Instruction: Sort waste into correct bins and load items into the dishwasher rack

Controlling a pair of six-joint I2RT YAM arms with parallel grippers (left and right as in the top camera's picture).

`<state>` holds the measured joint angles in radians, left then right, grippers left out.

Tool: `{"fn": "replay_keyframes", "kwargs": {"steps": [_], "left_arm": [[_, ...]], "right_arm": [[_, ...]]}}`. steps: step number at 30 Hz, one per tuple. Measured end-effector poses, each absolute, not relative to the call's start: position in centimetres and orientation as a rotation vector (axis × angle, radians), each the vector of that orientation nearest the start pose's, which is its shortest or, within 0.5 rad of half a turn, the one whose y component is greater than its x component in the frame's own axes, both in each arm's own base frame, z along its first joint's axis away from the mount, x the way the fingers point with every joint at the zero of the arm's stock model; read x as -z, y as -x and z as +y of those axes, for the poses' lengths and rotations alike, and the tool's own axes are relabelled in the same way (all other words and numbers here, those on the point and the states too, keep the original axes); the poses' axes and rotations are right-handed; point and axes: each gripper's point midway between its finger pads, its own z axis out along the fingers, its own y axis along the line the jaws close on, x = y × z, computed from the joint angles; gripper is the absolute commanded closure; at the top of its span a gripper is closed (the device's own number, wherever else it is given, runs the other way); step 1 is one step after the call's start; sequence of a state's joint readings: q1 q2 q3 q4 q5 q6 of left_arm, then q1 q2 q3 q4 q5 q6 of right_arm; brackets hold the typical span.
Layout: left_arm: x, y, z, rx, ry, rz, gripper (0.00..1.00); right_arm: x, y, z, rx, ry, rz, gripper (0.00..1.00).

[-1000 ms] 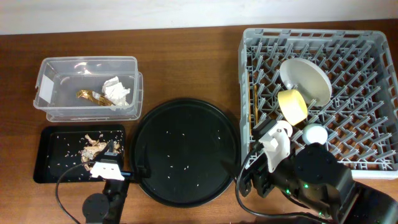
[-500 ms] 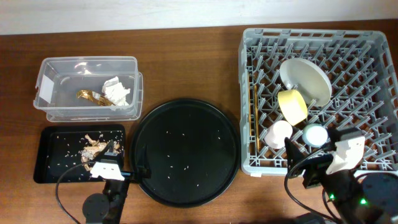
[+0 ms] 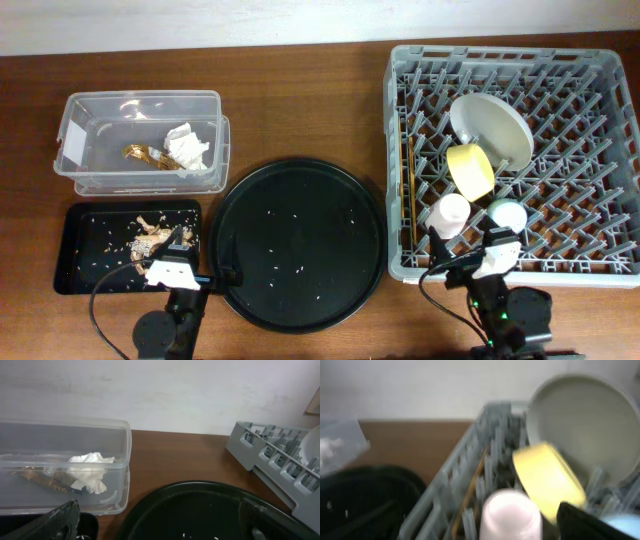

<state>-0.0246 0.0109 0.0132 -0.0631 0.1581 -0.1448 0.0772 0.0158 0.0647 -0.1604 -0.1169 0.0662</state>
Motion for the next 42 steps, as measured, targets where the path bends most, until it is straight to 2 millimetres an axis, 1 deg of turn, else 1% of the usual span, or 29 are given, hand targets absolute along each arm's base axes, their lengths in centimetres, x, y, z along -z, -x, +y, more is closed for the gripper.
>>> {"fn": "replay_keyframes", "kwargs": {"steps": [1, 4, 42], "left_arm": [[-16.22, -24.34, -3.31, 0.259, -0.023, 1.637, 0.01], [-16.21, -24.34, -3.31, 0.259, -0.023, 1.637, 0.01], [-16.20, -24.34, -3.31, 0.259, -0.023, 1.637, 0.01]], "right_arm": [[-16.33, -24.12, 4.00, -0.212, 0.103, 1.650, 0.01], [-16.15, -24.23, 4.15, -0.219, 0.110, 1.638, 0.01], [-16.16, -24.23, 4.17, -0.219, 0.111, 1.636, 0.01]]}}
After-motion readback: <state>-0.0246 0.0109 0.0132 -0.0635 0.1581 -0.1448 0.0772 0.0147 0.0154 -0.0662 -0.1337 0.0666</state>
